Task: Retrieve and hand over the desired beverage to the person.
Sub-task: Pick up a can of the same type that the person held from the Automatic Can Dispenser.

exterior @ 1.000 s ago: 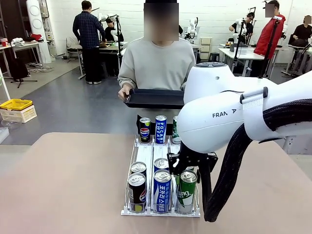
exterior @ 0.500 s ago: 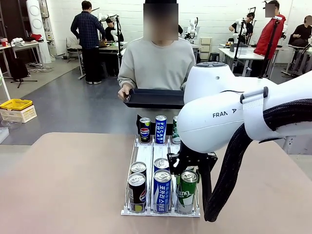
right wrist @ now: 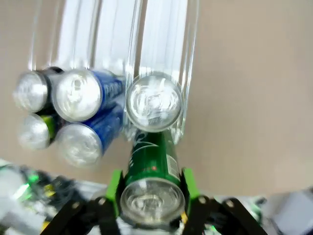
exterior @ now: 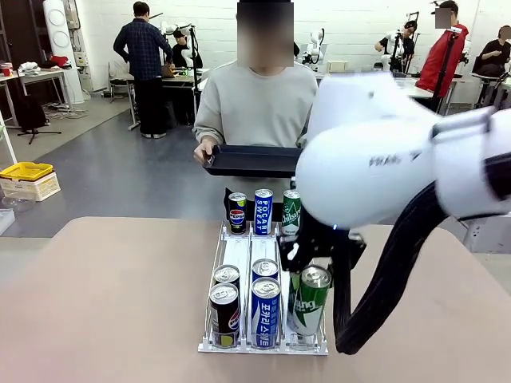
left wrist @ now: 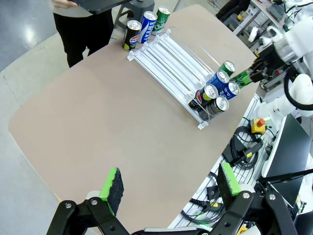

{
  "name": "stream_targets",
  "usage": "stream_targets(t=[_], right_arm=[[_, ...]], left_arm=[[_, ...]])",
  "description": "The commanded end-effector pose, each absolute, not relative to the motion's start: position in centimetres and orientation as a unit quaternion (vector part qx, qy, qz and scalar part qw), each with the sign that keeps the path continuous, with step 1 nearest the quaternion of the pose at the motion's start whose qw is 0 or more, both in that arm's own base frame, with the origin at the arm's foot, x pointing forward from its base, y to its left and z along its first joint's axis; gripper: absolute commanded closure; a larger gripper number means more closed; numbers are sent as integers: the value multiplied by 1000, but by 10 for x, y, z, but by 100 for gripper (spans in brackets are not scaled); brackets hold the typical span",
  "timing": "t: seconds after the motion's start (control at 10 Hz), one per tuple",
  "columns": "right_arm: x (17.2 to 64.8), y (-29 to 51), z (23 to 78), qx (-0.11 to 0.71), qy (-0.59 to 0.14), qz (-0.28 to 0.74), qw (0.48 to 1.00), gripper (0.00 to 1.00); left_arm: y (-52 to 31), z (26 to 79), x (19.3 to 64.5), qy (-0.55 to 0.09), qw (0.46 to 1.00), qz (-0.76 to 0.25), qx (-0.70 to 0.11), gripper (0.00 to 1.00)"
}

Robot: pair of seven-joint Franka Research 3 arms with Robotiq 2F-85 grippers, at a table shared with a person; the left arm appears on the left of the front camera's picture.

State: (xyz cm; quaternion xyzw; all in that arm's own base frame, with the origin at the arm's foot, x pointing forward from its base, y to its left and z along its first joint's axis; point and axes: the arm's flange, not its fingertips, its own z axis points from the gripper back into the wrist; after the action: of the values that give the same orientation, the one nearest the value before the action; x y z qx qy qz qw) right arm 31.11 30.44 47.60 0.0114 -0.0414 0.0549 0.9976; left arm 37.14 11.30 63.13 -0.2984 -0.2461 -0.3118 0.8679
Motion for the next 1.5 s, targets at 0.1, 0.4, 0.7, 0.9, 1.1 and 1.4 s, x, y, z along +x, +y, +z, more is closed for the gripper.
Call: stream_targets(t=[0.1,0.4,0.7,0.9,1.1,1.4], right_arm=[[284,314,589,-8,-80,27,996,100],[269,335,690,-23,-127,34,991,100],[294,344,748,-17,-128,14,992,100],[317,343,749,-14,-121,20,992,100],[345,327,733,-14,-126,28,992,100],[376,312,716,0,-119,54,991,100]], left_arm=[[115,632,370,-250,863,-316,-304,0],[115,632,370,-250,863,-316,-304,0],[115,632,370,-250,863,-316,-304,0],[115,632,370,-250,863,-316,-304,0],[115,632,370,-250,863,-316,-304,0],[115,632,370,-250,863,-316,-304,0]])
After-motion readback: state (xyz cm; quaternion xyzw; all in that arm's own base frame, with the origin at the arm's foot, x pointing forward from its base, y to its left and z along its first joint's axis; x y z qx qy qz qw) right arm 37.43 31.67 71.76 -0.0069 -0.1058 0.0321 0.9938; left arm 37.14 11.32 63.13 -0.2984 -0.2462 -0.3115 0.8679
